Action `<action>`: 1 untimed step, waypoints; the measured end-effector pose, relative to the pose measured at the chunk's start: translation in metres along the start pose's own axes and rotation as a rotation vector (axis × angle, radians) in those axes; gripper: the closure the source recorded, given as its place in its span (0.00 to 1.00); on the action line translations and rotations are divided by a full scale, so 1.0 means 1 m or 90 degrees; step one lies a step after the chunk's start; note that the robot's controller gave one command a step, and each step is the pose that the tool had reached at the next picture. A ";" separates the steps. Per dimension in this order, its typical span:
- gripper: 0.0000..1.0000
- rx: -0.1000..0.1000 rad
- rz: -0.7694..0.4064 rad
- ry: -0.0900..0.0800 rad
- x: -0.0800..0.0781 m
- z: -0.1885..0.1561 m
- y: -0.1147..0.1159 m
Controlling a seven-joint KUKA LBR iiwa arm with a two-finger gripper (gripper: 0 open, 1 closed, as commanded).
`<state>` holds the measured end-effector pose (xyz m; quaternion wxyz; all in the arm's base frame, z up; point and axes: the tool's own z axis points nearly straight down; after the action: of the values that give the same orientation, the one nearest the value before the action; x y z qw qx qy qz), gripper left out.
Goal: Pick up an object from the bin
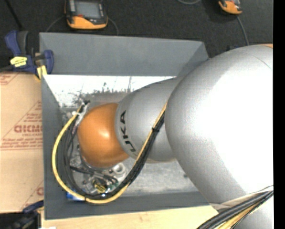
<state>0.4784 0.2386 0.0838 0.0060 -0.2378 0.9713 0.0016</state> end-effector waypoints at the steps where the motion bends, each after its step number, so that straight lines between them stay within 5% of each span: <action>1: 0.00 0.002 -0.069 -0.007 0.001 0.009 -0.003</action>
Offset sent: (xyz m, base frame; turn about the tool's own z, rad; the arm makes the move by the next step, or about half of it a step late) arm -0.0070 -0.0035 -0.0138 -0.1128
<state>0.4787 0.2359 0.0748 0.0117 -0.2903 0.9569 0.0009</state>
